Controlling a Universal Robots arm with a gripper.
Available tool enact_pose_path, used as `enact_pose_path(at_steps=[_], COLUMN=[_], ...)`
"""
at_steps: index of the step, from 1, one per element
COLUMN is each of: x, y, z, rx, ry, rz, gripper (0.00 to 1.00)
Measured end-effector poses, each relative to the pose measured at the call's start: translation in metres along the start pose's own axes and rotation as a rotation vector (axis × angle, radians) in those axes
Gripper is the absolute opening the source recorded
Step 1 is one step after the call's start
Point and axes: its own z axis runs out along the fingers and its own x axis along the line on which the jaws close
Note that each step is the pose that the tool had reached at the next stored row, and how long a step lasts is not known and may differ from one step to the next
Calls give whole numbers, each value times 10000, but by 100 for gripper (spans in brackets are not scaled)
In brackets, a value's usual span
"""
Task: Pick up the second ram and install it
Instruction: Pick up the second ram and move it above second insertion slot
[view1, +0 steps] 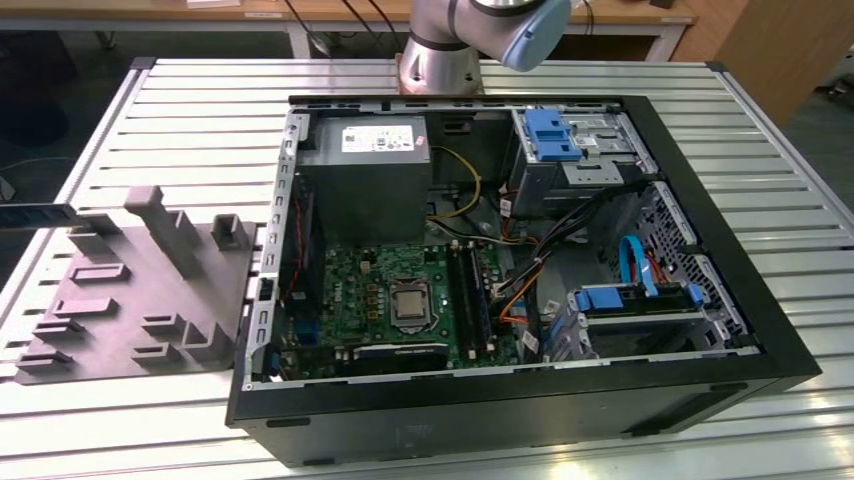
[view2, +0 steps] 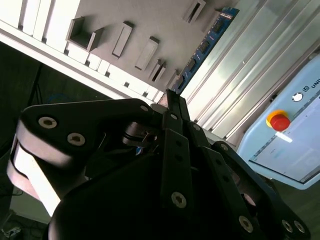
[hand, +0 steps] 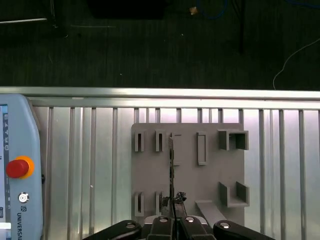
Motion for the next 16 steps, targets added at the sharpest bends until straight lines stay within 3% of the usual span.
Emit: enact_pose_path(at_steps=[10,16], x=[-46,-60], y=[9,12], z=[-245,-308], rx=[3,4], ry=[0,-2], rz=[0,0], gripper=[12,12])
